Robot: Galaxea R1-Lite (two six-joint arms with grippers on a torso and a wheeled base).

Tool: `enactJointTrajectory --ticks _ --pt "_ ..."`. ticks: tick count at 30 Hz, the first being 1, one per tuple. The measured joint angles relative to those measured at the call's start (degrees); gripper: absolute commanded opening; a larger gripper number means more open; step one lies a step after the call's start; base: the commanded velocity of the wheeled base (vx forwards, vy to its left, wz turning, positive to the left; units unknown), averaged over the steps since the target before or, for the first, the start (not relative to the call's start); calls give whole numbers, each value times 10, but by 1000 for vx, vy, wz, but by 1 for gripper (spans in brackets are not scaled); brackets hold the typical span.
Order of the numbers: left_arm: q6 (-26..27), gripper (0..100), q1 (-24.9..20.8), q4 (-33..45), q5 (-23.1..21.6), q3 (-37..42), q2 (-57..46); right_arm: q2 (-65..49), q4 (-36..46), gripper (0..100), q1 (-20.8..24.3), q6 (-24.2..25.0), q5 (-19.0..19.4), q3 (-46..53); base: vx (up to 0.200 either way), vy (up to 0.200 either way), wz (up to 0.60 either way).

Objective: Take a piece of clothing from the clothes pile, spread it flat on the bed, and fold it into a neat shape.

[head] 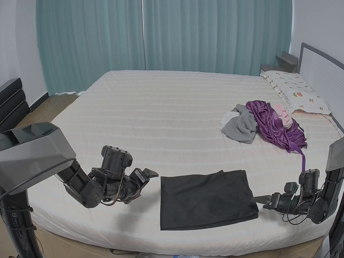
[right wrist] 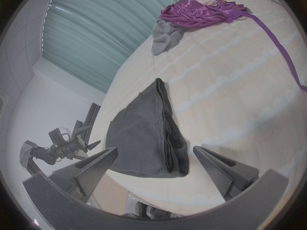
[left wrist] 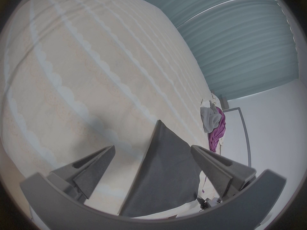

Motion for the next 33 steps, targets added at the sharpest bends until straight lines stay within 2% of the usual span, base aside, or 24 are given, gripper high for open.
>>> enactJointTrajectory --ticks 7,13,22,33 --pt "1 100 -2 -23 0 16 -2 1 -29 100 -12 36 8 5 0 0 0" --pt "0 100 -2 -29 0 20 -2 8 -35 100 -14 38 8 4 -200 0 0" --pt "0 100 -2 -30 0 15 0 16 -37 100 -14 38 8 4 0 0 0" --pt "-1 100 -2 -29 -1 -2 3 15 -57 100 -13 49 8 2 0 -200 0"
